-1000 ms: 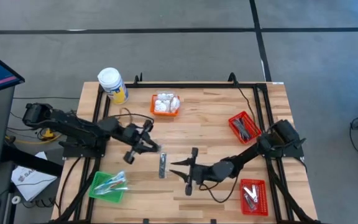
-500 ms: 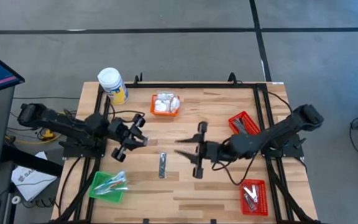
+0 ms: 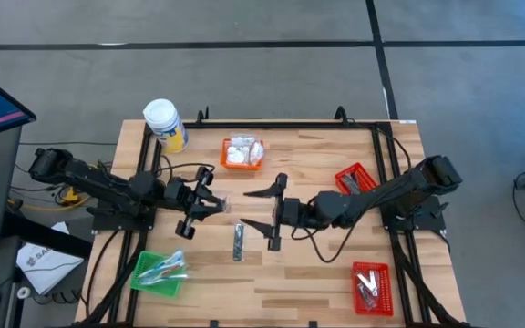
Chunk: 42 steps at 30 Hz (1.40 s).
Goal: Pick & Place Travel size toiletries
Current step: Put the silver nail cutter into the bottom red basket
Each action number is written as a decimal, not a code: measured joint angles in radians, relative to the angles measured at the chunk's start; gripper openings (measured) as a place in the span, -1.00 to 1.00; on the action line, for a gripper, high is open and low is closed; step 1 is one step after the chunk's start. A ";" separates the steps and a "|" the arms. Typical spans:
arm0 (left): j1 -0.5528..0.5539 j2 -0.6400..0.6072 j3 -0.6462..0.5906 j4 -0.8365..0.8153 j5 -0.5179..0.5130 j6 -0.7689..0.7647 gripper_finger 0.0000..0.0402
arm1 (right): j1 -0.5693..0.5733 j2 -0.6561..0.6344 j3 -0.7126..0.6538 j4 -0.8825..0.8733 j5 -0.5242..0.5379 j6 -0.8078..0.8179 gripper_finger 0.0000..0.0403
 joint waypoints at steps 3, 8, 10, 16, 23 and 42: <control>-0.027 0.000 0.000 0.000 -0.056 0.044 -0.77 | -0.006 0.008 0.000 0.008 0.001 -0.002 0.53; -0.041 0.015 0.000 0.000 -0.096 0.086 -0.77 | -0.011 0.009 0.000 0.005 0.000 -0.002 0.62; -0.040 0.023 0.000 0.010 -0.099 0.087 -0.77 | -0.011 0.009 0.000 0.004 -0.001 -0.001 0.63; -0.034 0.076 0.019 0.023 -0.108 0.099 -0.77 | -0.011 0.009 0.000 0.008 -0.027 0.016 0.62; -0.045 0.119 0.040 0.039 -0.090 0.117 -0.77 | -0.010 0.009 0.000 0.016 -0.052 0.026 0.61; -0.051 0.142 0.041 0.050 -0.145 0.120 -0.76 | 0.001 0.127 0.106 -0.001 -0.072 -0.033 0.59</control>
